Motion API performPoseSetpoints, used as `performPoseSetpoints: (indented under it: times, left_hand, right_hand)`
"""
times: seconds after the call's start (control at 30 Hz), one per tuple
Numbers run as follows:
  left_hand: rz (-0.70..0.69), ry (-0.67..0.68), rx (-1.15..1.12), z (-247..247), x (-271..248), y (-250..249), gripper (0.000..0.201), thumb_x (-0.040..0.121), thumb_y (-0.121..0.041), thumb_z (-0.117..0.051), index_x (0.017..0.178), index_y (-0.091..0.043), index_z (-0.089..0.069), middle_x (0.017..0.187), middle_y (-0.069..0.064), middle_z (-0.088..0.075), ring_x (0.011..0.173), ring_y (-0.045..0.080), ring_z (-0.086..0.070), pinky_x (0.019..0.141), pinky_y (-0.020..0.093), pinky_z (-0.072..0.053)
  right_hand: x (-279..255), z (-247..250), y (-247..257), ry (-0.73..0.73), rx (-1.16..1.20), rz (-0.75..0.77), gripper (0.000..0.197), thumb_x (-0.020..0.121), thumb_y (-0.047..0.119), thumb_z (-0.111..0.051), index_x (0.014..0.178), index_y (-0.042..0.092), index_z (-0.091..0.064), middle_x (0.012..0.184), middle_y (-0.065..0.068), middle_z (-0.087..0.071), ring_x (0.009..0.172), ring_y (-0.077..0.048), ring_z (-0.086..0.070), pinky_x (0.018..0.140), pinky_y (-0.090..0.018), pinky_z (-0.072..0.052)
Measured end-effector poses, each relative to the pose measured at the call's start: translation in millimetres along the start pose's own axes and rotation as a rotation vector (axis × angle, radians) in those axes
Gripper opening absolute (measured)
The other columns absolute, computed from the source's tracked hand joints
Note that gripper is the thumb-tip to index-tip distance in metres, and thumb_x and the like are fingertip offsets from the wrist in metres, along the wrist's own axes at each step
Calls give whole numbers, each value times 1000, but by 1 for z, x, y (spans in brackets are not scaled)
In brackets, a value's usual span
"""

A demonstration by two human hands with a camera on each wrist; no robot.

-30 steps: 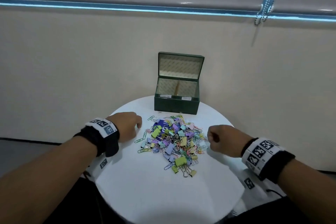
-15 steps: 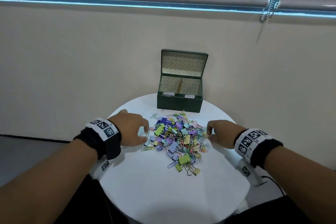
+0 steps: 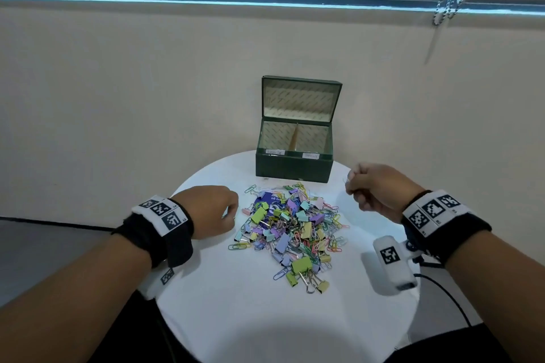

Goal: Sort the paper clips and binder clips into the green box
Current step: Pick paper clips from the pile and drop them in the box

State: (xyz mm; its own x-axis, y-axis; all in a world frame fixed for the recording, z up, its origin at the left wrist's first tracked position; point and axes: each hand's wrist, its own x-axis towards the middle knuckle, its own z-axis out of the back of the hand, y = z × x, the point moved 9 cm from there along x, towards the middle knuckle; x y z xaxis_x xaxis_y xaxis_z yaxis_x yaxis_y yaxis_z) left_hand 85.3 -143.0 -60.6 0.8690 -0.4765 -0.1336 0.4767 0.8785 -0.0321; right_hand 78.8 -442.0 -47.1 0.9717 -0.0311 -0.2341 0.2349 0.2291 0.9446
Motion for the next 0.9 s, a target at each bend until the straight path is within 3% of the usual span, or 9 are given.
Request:
performPoseSetpoints:
  times: [0.2,0.27,0.37,0.47,0.57,0.63,0.73,0.8,0.9]
  left_hand:
    - [64,-72,-195,53,38,0,15,103,-31,-37,96,-25,-48,86,-5,-58,75,15,-54,67,32,-42]
    - [29,-138,-276,83,62,-17,19,104,-27,-39,90,-19,-48,83,-2,-57,74,19,-50,63,30,-37]
    - [14,-192,-355,109,99,-45,19,102,-23,-44,93,-13,-57,88,7,-61,77,20,-51,64,29,-37]
    - [46,-193,-346,114,135,-61,28,101,-24,-47,103,-5,-67,96,11,-67,84,24,-58,66,27,-39]
    - [63,-206,-434,109,159,-67,24,101,-20,-49,99,-6,-69,92,10,-66,74,18,-54,52,19,-36]
    - [76,-193,-646,99,172,-66,22,101,-11,-48,113,-6,-66,97,13,-66,66,13,-56,49,15,-42]
    - [108,-49,-1074,78,175,-61,40,102,6,-33,139,-1,-45,113,21,-62,64,15,-67,46,19,-52]
    - [114,-65,-1246,80,167,-53,49,100,11,-29,145,-5,-39,125,27,-58,61,18,-69,46,21,-53]
    - [77,-334,-914,102,132,-26,34,99,0,-43,125,-14,-59,100,8,-72,68,13,-68,55,20,-53]
  right_hand:
    - [44,8,55,-141,-161,110,22,94,-8,-45,88,7,-61,74,-12,-61,52,-15,-44,48,-26,-35]
    - [64,1,73,-187,-254,134,24,96,-4,-45,89,11,-64,81,-10,-64,58,-16,-50,52,-27,-43]
    - [80,-17,98,-157,-405,189,30,98,2,-47,119,13,-66,111,-9,-70,90,-21,-66,87,-38,-58]
    - [70,-20,113,-178,-702,273,49,96,-1,-43,141,13,-54,143,-6,-56,131,-24,-52,111,-36,-40]
    - [53,-6,98,-182,-630,342,36,93,-5,-46,118,9,-67,122,-8,-68,115,-24,-62,90,-23,-46]
    - [45,-6,67,-55,-623,260,23,93,-4,-49,100,9,-67,100,-8,-71,95,-24,-68,73,-20,-48]
    - [37,-10,22,77,-926,184,19,94,9,-56,101,19,-69,97,7,-67,94,-17,-65,84,-24,-47]
    - [32,-11,4,94,-1110,194,22,92,17,-56,107,26,-70,101,10,-65,95,-14,-60,86,-22,-43]
    - [23,-18,-8,122,-1185,204,24,93,23,-56,113,29,-68,113,10,-68,101,-12,-60,93,-24,-47]
